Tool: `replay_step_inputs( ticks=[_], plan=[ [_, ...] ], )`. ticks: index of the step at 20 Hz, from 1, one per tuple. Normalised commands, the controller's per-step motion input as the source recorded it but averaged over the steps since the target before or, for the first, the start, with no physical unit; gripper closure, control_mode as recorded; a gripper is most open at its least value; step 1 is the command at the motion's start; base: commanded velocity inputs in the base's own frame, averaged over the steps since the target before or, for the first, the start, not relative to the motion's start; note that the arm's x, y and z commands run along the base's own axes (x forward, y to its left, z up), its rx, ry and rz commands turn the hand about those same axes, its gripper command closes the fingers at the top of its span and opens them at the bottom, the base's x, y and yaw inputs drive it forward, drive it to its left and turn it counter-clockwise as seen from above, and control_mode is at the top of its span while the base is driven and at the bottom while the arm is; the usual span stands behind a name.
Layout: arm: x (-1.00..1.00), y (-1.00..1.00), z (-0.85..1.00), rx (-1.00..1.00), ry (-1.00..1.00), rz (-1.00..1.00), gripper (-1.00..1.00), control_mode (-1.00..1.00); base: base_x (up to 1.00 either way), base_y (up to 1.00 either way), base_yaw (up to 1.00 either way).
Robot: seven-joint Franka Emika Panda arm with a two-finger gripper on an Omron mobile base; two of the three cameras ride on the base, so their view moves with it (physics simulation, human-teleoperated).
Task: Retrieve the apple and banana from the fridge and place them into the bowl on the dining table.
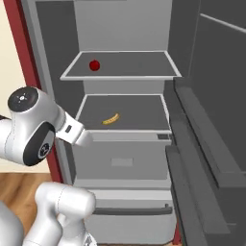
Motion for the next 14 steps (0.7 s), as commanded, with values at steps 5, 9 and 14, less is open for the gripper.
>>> replay_step_inputs(
  ticks=[5,9,14],
  plan=[
    [0.0,0.0,0.0,0.0,0.0,0.0,-1.0,1.0,0.45,-0.38,0.18],
    [0.0,0.0,0.0,0.0,0.0,0.0,-1.0,1.0,0.48,-0.17,0.22],
    [0.0,0.0,0.0,0.0,0.0,0.0,-1.0,1.0,0.56,-0.13,0.29]
  ],
)
